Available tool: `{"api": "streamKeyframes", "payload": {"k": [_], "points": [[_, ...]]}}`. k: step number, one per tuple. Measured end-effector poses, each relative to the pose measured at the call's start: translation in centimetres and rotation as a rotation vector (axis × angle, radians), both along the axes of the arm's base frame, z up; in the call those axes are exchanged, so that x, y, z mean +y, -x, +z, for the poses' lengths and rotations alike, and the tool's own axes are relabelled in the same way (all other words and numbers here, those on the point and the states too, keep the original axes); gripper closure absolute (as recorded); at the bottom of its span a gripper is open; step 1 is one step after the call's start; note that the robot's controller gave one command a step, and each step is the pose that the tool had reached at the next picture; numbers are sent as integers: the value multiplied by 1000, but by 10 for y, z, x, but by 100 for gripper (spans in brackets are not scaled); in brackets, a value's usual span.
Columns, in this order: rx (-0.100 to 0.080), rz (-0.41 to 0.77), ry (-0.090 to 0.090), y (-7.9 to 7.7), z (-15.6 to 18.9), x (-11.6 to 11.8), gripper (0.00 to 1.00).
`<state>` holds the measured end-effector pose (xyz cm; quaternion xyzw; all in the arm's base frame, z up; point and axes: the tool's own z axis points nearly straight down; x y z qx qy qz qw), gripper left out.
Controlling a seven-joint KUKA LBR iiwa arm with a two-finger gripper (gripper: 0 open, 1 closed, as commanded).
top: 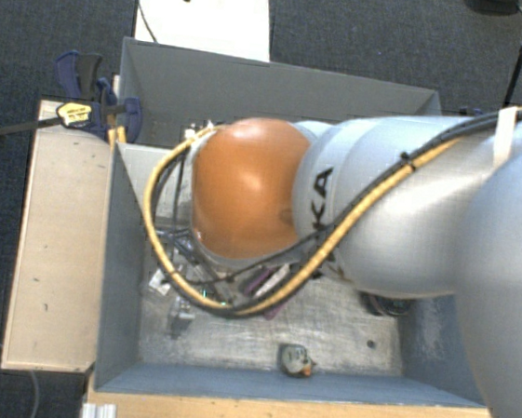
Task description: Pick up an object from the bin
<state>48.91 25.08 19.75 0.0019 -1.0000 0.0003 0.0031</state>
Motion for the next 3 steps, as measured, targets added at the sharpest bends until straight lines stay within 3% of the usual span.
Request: {"api": "streamKeyframes", "payload": {"k": [1, 2, 3], "points": [[-7, 88, -2, -79, -116, -19, 0], [-7, 84, -2, -80, -118, -19, 100], [-19, 194, -5, -87, 35, -14, 100]]}}
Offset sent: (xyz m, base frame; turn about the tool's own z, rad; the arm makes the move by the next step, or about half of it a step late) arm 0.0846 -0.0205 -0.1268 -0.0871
